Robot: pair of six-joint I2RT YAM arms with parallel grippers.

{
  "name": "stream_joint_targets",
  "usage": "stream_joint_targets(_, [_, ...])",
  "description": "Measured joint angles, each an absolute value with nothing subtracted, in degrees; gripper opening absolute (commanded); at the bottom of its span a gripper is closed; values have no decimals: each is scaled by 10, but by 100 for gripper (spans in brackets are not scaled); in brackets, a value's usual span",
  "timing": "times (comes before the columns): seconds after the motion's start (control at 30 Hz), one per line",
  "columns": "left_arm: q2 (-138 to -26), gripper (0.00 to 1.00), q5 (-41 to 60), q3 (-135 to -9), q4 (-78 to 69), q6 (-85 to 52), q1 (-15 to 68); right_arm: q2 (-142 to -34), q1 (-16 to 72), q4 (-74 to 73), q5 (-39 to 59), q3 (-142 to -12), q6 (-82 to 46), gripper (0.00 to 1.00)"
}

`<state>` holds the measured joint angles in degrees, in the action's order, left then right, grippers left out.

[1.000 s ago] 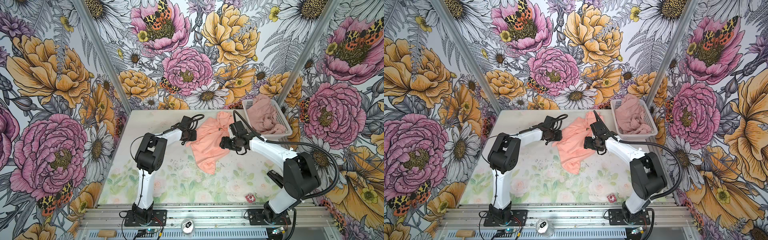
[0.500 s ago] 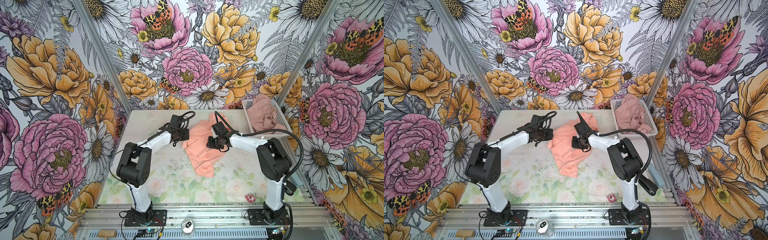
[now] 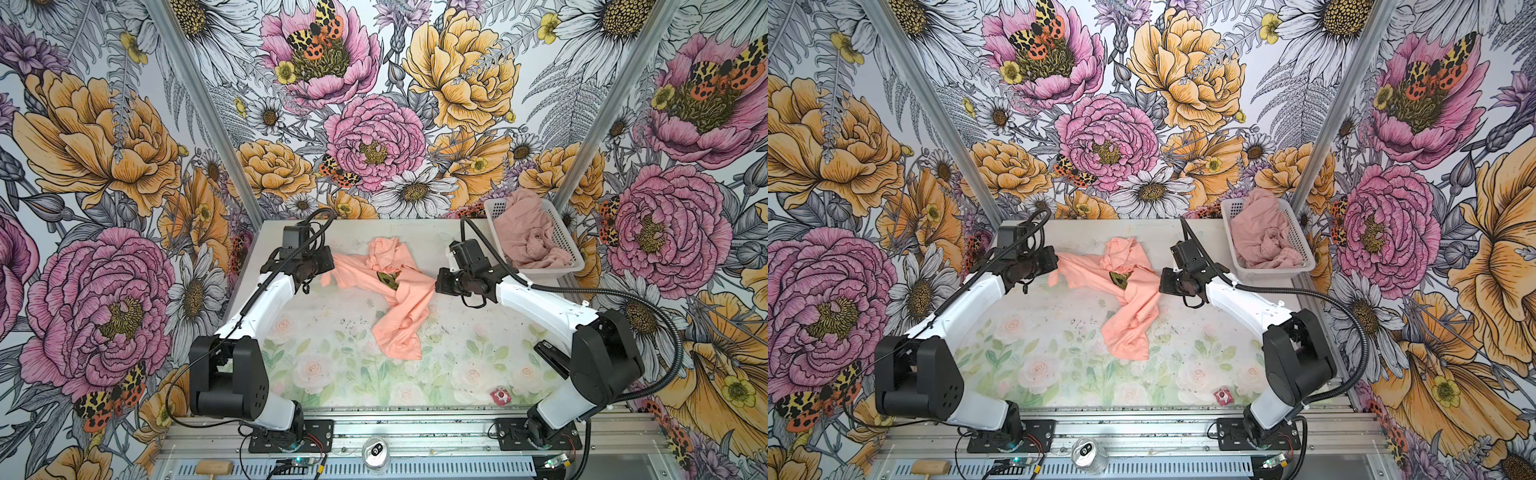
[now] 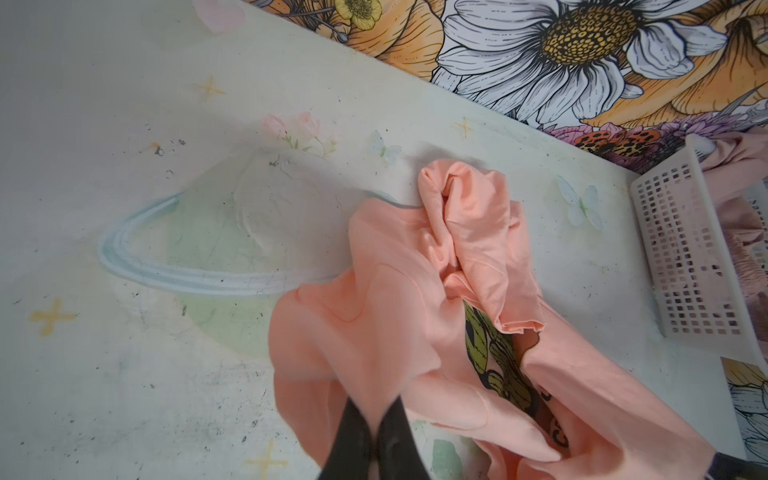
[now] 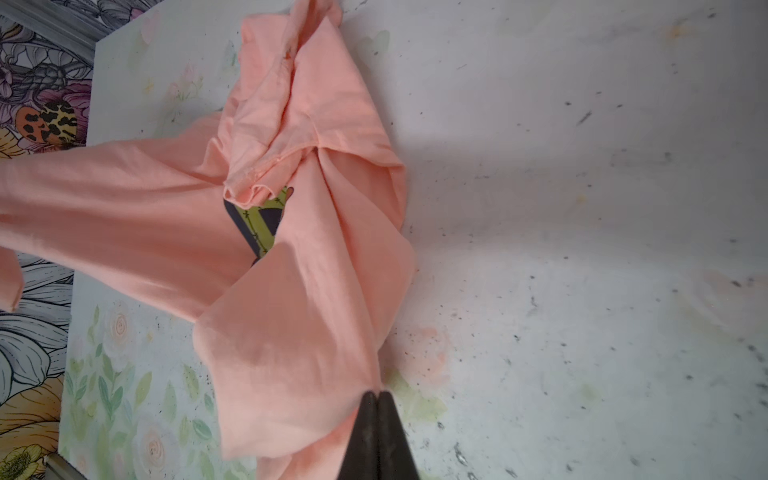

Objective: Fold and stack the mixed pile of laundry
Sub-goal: 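Pull the shirt apart with both grippers to spread it flat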

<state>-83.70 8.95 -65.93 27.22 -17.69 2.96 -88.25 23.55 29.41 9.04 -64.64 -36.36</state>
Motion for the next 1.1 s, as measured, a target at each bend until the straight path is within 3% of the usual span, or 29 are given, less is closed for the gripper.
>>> stream_joint_targets(0.2, [-825,0,96,-665,290,-173,-28,-839,105,341,59,-632,-342,0])
stream_joint_targets(0.33, [-830,0,102,-694,303,-169,-43,-842,67,368,35,-634,-318,0])
stream_joint_targets(0.4, [-832,0,106,-712,302,-169,-43,-853,57,381,26,-646,-305,23])
stream_joint_targets(0.5, [-832,0,111,-721,300,-169,-43,-877,55,390,27,-672,-292,44])
stream_joint_targets(0.63, [-829,0,112,-702,298,-169,-43,-883,97,396,32,-676,-288,55])
stream_joint_targets(0.97, [-759,0,107,-580,312,-172,-43,-908,294,368,81,-608,-336,58])
stream_joint_targets(1.1, [-734,0,104,-576,315,-176,-43,-954,329,349,86,-573,-351,57])
